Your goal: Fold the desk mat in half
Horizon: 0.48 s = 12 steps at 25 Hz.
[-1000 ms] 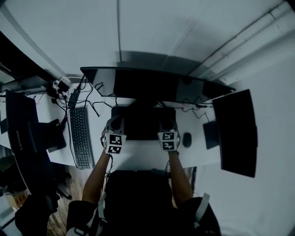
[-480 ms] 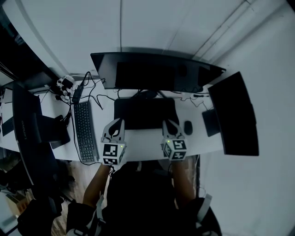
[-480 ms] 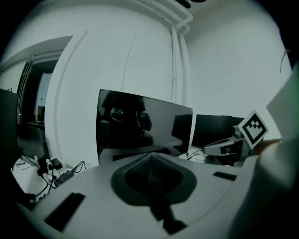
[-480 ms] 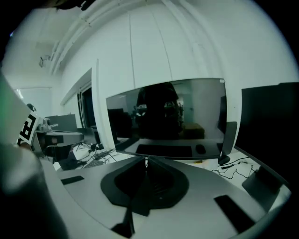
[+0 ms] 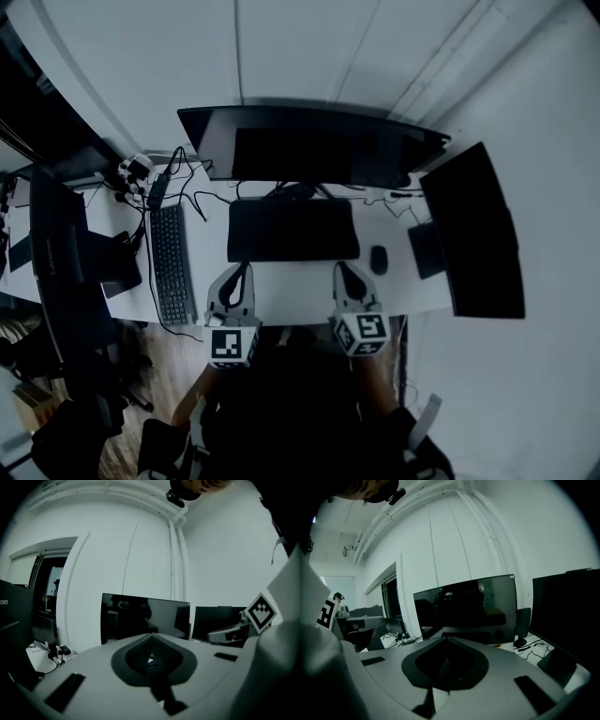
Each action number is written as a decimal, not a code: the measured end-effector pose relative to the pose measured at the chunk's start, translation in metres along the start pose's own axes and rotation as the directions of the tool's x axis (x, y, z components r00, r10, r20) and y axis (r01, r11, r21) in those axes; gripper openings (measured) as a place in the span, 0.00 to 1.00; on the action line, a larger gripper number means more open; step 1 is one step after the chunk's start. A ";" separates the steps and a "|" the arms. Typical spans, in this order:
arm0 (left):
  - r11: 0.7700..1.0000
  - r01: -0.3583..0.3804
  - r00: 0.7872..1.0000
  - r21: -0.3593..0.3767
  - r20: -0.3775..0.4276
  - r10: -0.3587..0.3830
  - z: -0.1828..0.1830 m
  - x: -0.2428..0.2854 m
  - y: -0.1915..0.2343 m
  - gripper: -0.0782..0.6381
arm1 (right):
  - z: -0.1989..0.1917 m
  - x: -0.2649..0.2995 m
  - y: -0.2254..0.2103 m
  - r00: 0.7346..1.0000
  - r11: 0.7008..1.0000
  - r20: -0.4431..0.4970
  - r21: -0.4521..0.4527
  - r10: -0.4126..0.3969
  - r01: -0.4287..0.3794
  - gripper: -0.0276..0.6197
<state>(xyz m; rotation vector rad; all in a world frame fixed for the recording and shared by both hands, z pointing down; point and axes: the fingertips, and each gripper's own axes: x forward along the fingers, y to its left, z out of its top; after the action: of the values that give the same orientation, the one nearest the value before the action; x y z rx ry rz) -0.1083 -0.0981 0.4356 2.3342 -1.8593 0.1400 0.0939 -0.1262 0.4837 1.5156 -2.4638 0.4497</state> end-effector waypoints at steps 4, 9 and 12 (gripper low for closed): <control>0.999 -0.033 0.999 -0.013 -0.010 0.033 0.001 -0.003 -0.017 0.12 | 0.003 -0.017 -0.013 1.000 1.000 -0.004 -0.005 0.013 -0.013 0.06; 0.999 -0.053 0.998 -0.011 -0.013 0.053 0.003 0.000 -0.033 0.12 | 0.010 -0.028 -0.019 0.998 0.998 0.004 -0.028 0.065 -0.065 0.06; 0.998 -0.067 0.998 -0.019 0.005 0.067 0.004 -0.001 -0.040 0.12 | 0.007 -0.033 -0.020 0.997 0.997 0.004 -0.013 0.078 -0.078 0.06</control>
<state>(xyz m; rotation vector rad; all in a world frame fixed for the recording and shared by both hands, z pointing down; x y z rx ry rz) -0.0697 -0.0888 0.4294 2.2633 -1.9340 0.1234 0.1265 -0.1100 0.4690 1.4212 -2.5308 0.4440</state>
